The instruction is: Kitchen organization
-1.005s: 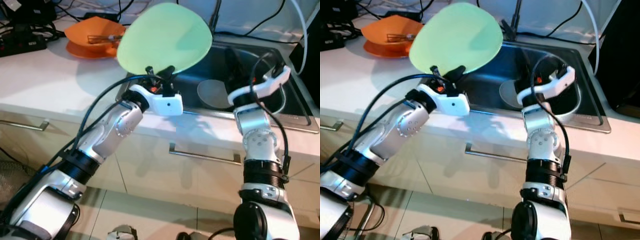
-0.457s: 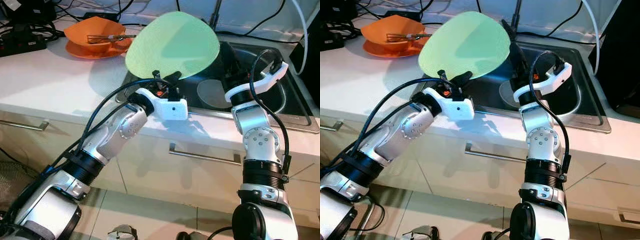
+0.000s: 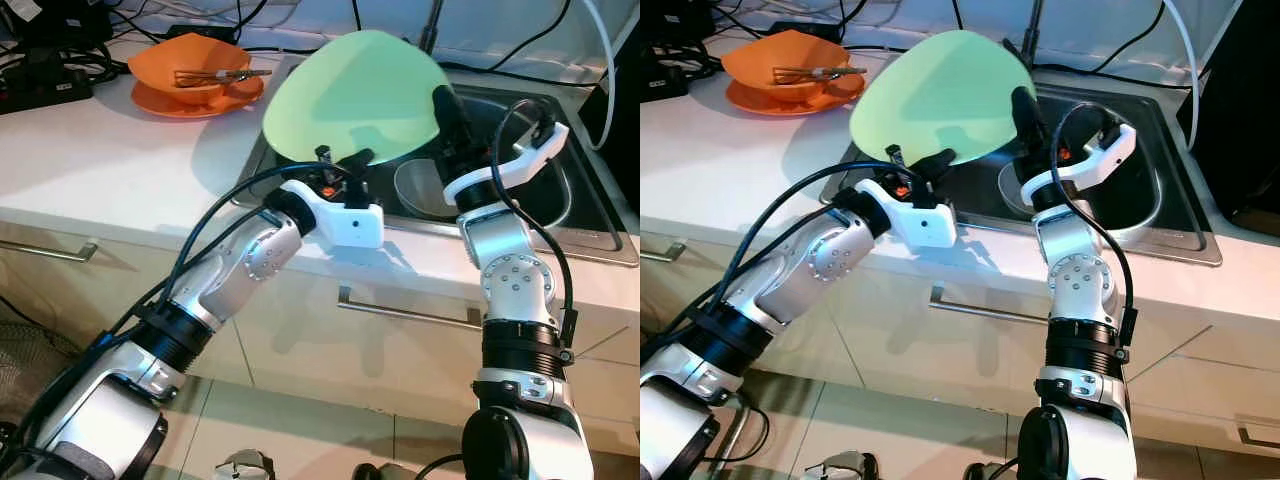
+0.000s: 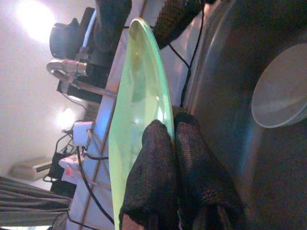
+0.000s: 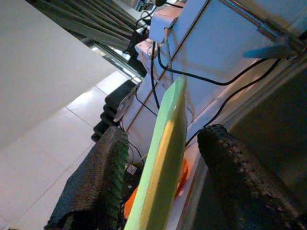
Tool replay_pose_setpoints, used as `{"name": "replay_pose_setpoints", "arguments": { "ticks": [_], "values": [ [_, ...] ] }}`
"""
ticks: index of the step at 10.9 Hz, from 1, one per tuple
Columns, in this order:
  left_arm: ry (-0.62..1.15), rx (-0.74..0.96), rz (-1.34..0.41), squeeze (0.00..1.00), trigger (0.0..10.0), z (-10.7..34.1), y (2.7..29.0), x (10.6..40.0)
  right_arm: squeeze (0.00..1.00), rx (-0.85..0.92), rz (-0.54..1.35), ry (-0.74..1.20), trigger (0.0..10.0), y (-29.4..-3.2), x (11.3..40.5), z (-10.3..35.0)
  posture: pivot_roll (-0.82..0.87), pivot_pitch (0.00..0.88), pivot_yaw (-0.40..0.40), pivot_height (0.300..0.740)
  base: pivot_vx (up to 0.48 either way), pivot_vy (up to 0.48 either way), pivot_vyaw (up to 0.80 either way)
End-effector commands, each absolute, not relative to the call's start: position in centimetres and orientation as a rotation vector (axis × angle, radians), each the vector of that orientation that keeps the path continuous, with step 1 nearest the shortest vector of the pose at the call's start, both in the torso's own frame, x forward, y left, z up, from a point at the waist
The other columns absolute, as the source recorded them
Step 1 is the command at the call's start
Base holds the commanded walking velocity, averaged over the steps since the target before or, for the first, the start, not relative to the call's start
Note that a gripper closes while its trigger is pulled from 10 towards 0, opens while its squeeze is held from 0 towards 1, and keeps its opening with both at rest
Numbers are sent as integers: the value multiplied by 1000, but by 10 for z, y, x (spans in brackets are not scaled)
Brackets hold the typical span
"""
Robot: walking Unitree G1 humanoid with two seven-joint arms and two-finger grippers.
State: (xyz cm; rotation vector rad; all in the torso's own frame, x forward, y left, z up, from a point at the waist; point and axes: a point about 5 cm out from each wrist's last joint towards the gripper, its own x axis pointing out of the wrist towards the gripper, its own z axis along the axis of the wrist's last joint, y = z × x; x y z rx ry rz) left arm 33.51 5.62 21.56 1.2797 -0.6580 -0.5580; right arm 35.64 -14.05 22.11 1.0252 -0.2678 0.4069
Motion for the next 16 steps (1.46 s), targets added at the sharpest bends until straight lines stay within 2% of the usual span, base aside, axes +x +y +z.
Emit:
{"name": "replay_pose_setpoints", "arguments": {
  "ticks": [1, 4, 5, 6, 16],
  "values": [
    [-723, 1285, -570, 0, 10000, 225, 49, 329, 0, 1019, 416, -240, 10000, -137, 357, 218, 91, 60, -26, 740, 0, 0, 0],
    [-730, 1282, -584, 0, 10000, 224, 47, 328, 0, 1016, 418, -229, 10000, -135, 356, 216, 90, 65, -27, 740, 0, 0, 0],
    [-731, 1282, -588, 0, 10000, 224, 46, 328, 0, 1014, 417, -224, 2314, -134, 356, 215, 90, 70, -27, 740, 0, 0, 0],
    [-731, 1283, -592, 0, 10000, 224, 46, 328, 0, 1013, 416, -217, 0, -133, 356, 214, 91, 71, -28, 740, 0, 0, 0],
    [-724, 1299, -547, 0, 10000, 227, 51, 332, 0, 1023, 417, -218, 0, -132, 356, 214, 94, 72, -28, 740, 0, 0, 0]
  ]
}}
